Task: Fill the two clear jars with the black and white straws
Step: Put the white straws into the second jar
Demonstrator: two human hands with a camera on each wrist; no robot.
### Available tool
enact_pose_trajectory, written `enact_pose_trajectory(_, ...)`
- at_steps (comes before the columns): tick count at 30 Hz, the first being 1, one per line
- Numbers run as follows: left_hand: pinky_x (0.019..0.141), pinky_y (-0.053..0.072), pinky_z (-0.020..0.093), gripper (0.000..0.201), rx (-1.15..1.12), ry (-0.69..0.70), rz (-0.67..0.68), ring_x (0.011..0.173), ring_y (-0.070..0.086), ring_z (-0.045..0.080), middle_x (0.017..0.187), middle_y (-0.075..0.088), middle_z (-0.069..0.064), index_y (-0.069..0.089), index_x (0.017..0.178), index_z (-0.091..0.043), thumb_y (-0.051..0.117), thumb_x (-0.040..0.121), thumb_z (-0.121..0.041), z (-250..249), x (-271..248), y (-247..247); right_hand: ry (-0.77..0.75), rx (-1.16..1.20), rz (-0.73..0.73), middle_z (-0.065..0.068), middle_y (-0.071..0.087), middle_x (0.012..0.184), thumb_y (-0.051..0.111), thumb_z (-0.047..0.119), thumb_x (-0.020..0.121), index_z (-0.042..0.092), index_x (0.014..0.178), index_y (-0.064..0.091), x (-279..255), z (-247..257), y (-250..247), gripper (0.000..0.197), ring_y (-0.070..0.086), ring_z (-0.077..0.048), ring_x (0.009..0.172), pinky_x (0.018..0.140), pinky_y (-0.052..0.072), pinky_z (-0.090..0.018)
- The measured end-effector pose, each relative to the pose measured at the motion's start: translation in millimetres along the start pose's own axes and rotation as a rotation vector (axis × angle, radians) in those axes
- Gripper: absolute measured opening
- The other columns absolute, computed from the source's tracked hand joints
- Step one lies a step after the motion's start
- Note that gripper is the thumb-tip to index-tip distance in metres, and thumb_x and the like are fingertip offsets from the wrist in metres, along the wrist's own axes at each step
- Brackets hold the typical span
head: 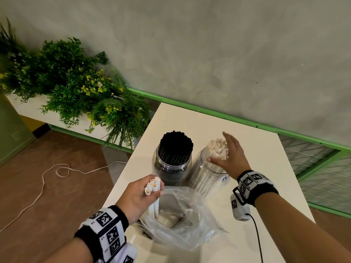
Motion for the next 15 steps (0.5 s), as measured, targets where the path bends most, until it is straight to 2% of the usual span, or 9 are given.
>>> enact_pose_trajectory(2,0.066,0.040,0.012,0.008,0.005,-0.003,0.000,0.072,0.055,0.005,0.082,0.066,-0.003,0.066,0.086,-0.020,0.070,0.083,-0.015,-0.3,0.0,0.0,-0.045,-0.017,-0.116,-0.001,0.047,0.124,0.081,0.053,0.063,0.024,0.130,0.054,-1.0,3.7,1.2,0.078,0.048,-0.022,0.115,0.098,0.046,-0.043)
enact_pose_trajectory(3,0.066,0.041,0.012,0.008,0.004,-0.006,-0.001,0.072,0.056,0.005,0.082,0.066,-0.003,0.066,0.086,-0.020,0.070,0.083,-0.015,-0.3,-0.2,-0.2,-0.095,-0.030,-0.203,-0.001,0.050,0.111,0.083,0.045,0.065,0.017,0.121,0.061,-3.3,6.8,-0.6,0.066,0.051,-0.023,0.104,0.091,0.049,-0.044)
enact_pose_trajectory(6,0.067,0.042,0.013,0.007,0.010,-0.005,0.004,0.073,0.056,0.008,0.083,0.066,-0.001,0.065,0.087,-0.021,0.069,0.084,-0.015,-1.1,-0.1,-0.4,-0.246,-0.081,-0.381,-0.007,0.052,0.095,0.087,0.023,0.066,0.007,0.104,0.069,-3.7,19.0,-10.1,0.045,0.050,-0.027,0.090,0.080,0.049,-0.040)
enact_pose_trajectory(8,0.068,0.042,0.016,0.006,0.018,-0.001,0.009,0.075,0.057,0.014,0.084,0.066,0.000,0.065,0.088,-0.020,0.068,0.085,-0.016,-1.4,0.0,-0.5,-0.289,-0.126,-0.404,-0.010,0.054,0.095,0.086,0.020,0.068,0.007,0.102,0.070,3.5,26.1,-16.0,0.040,0.049,-0.029,0.091,0.081,0.045,-0.034)
enact_pose_trajectory(10,0.069,0.042,0.017,0.006,0.015,0.004,0.013,0.077,0.058,0.017,0.085,0.066,0.001,0.065,0.089,-0.018,0.068,0.085,-0.016,-1.5,0.2,-0.7,-0.293,-0.194,-0.368,-0.011,0.054,0.104,0.081,0.027,0.073,0.012,0.109,0.068,9.5,26.9,-15.2,0.040,0.047,-0.029,0.096,0.085,0.041,-0.034)
enact_pose_trajectory(13,0.069,0.042,0.018,0.006,0.010,0.000,0.013,0.078,0.058,0.018,0.085,0.066,0.002,0.065,0.089,-0.018,0.068,0.084,-0.014,-0.9,0.3,-0.6,-0.262,-0.318,-0.254,-0.008,0.053,0.116,0.059,0.049,0.085,0.019,0.119,0.062,8.6,18.0,-5.0,0.046,0.045,-0.029,0.105,0.088,0.042,-0.043)
enact_pose_trajectory(15,0.069,0.042,0.018,0.008,0.008,-0.003,0.016,0.078,0.058,0.018,0.085,0.066,0.002,0.065,0.089,-0.019,0.068,0.085,-0.014,-0.5,-0.5,0.0,-0.249,-0.318,-0.191,-0.007,0.053,0.119,0.046,0.056,0.086,0.018,0.124,0.058,6.8,13.4,-2.5,0.055,0.046,-0.028,0.107,0.090,0.044,-0.048)
Point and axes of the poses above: each hand's wrist, its own x-axis towards the middle knuckle, its own y-axis out of the palm, z = x × y, the point moved 6 cm from there along x, towards the middle knuckle
